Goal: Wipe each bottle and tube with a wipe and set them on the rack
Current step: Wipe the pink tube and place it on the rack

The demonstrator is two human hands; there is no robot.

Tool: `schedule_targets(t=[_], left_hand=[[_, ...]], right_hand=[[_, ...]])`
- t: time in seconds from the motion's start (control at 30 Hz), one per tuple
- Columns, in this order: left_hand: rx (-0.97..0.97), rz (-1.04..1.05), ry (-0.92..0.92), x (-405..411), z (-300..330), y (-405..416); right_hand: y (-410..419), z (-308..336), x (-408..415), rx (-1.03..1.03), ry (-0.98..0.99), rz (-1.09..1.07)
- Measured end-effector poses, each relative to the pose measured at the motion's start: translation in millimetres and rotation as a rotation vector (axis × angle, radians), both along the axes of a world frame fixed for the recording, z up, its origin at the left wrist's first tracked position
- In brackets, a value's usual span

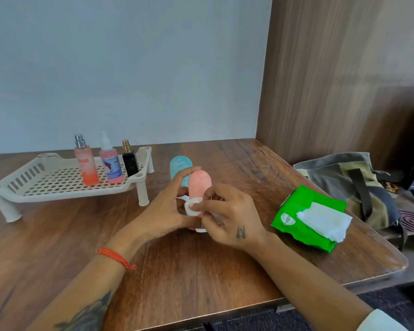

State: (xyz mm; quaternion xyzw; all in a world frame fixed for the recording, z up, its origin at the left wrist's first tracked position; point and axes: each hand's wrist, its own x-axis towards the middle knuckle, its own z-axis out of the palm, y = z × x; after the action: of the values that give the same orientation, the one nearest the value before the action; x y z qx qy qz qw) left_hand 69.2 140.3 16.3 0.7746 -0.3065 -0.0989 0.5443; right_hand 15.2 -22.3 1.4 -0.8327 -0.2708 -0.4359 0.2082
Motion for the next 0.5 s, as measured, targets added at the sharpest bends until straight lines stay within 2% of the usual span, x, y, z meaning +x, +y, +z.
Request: schedule_targets(t=[0.07, 0.17, 0.33, 0.5], left_hand=[[-0.008, -0.002, 0.007, 0, 0, 0], [0.020, -0.002, -0.011, 0, 1, 0], [0.020, -0.007, -0.006, -1, 1, -1], [0.013, -0.010, -0.008, -2, 2, -1]], right_hand=[[0, 3, 2, 0.116, -0.025, 0.000], [-1, 6, 9, 0.225, -0.064, -0.119], [4, 3, 11, 0.012, -0.039, -0.165], [1, 3, 8, -0.088, -0.020, -0.150]])
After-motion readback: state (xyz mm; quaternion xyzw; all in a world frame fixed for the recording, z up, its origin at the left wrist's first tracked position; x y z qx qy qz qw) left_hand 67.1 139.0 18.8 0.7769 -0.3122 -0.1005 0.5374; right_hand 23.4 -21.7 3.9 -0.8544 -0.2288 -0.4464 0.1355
